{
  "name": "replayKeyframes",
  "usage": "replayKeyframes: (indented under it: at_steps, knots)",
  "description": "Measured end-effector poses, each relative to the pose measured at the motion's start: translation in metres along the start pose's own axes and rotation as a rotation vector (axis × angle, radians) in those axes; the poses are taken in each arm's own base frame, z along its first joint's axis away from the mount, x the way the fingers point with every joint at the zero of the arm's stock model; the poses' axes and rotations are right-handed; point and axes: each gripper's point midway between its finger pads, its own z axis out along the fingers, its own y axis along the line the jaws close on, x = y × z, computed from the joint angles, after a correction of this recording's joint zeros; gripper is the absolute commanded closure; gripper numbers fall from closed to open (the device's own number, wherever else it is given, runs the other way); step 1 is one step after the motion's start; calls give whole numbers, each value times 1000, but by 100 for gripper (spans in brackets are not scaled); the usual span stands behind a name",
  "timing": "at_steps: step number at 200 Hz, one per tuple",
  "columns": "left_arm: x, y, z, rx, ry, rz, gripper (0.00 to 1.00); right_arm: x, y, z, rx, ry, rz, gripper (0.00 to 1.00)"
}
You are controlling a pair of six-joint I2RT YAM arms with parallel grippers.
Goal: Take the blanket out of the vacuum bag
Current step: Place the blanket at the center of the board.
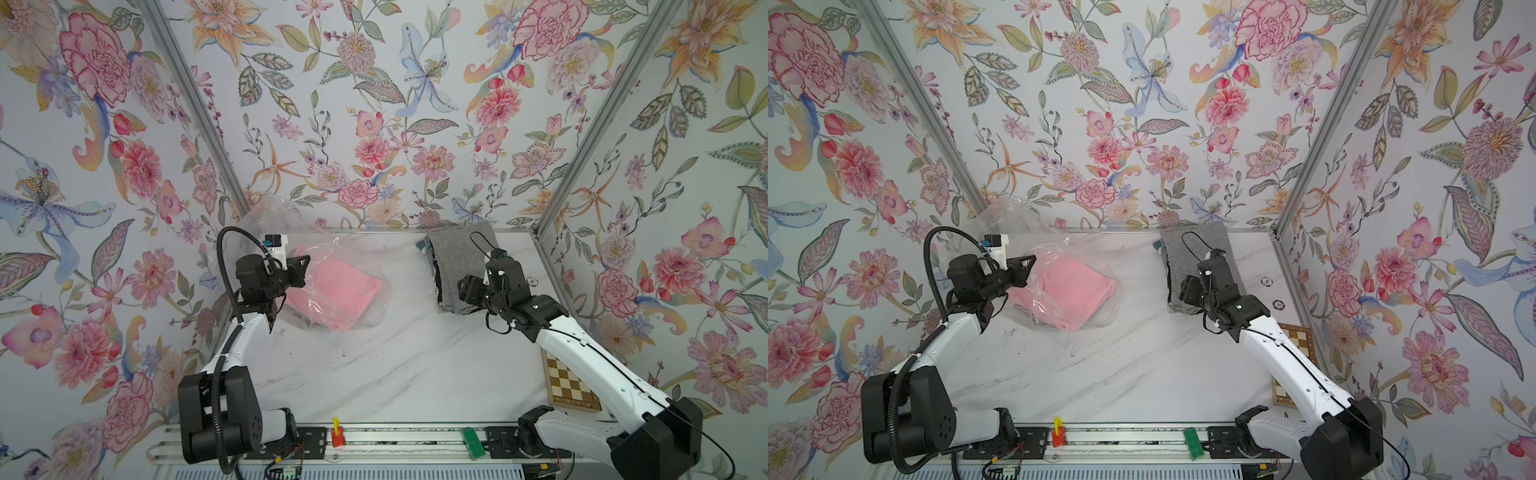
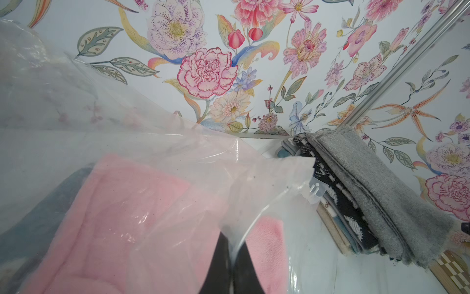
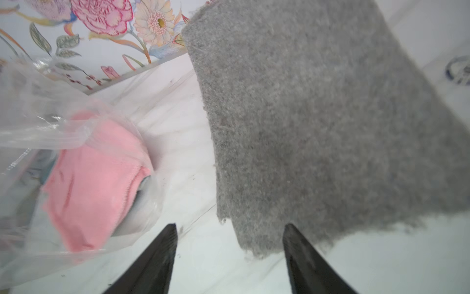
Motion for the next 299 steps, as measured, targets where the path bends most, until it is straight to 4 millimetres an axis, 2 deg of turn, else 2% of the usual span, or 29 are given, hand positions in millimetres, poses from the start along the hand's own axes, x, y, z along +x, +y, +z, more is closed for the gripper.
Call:
replayKeyframes:
  at_steps: [18, 36, 53, 85, 122, 144, 162, 177, 224, 260, 299]
  knots:
    - [0, 0, 0, 0, 0, 0, 98, 2, 9, 21, 96, 29, -156, 41]
    - [0, 0, 0, 0, 1, 0, 98, 24, 9, 44, 200, 94, -322, 47]
    - [1, 0, 0, -1, 4, -2, 98, 43, -2, 58, 292, 160, -438, 49]
    - [1, 0, 0, -1, 5, -4, 98, 43, -22, 59, 408, 171, -528, 45]
    - [1, 1, 0, -2, 5, -4, 97, 45, -24, 64, 461, 173, -577, 51]
    - [1, 1, 0, -2, 5, -4, 97, 51, -27, 72, 475, 197, -586, 69]
    - [1, 1, 0, -2, 5, -4, 97, 54, -26, 75, 470, 215, -595, 91]
    - [1, 1, 0, -2, 5, -4, 97, 52, -23, 75, 454, 214, -579, 100]
    - [1, 2, -1, -6, 3, -5, 97, 32, -15, 68, 331, 212, -479, 100]
    - [1, 3, -1, -7, 3, -6, 97, 11, -5, 52, 189, 189, -380, 100]
    - [1, 3, -1, -7, 3, -6, 96, 16, 14, 51, 48, 227, -341, 100]
